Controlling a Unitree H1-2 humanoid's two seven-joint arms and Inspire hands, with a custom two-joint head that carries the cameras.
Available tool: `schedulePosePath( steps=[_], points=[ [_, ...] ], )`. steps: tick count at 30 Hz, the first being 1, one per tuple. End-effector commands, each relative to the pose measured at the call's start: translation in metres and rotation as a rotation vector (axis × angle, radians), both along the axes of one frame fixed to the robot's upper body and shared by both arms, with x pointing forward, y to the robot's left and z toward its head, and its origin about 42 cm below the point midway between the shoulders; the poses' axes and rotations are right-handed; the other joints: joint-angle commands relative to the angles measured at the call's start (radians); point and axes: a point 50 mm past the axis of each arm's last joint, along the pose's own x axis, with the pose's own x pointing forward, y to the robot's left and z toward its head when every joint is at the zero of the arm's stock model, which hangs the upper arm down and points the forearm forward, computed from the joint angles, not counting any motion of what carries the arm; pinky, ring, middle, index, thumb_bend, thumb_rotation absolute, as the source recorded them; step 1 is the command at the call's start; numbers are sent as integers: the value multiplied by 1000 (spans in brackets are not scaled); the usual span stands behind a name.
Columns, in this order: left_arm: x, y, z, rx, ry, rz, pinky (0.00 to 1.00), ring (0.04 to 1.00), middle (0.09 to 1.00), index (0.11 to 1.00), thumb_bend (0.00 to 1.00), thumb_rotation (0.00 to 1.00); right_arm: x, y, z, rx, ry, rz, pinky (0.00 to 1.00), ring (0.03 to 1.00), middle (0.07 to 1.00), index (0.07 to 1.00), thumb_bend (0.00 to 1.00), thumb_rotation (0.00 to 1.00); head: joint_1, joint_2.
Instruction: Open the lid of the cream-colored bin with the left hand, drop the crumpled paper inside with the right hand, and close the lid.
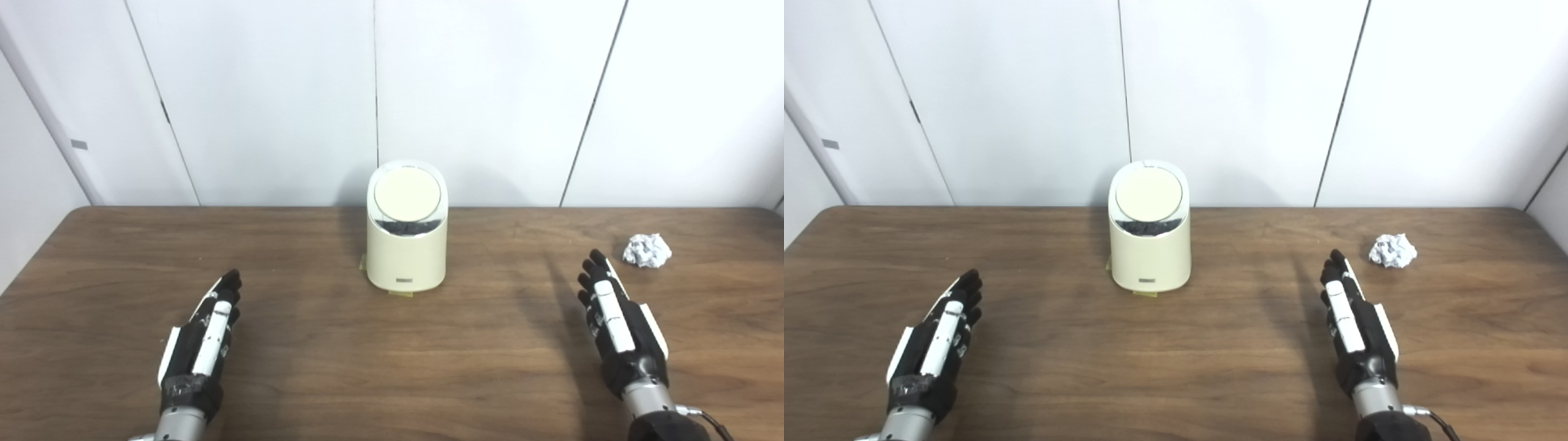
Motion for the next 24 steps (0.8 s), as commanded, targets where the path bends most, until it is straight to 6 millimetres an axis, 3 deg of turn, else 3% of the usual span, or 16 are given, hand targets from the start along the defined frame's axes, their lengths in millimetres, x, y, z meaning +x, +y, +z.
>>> schedulePosePath(
  steps=[1, 12, 24],
  points=[
    [3, 0, 16, 24, -73, -6, 1000, 976, 939, 936, 393, 681, 5, 0, 15, -15, -65, 16, 1000, 983, 985, 967, 566, 774, 0, 0],
    [2, 1, 17, 31, -78, -15, 1000, 975, 942, 944, 376, 644, 4, 2, 14, -22, -52, 14, 1000, 983, 986, 968, 560, 784, 2, -6],
    [2, 0, 22, 54, -83, -15, 1000, 975, 932, 946, 410, 482, 4, 2, 14, -32, -47, 18, 1000, 967, 972, 957, 534, 795, 13, -21]
  ],
)
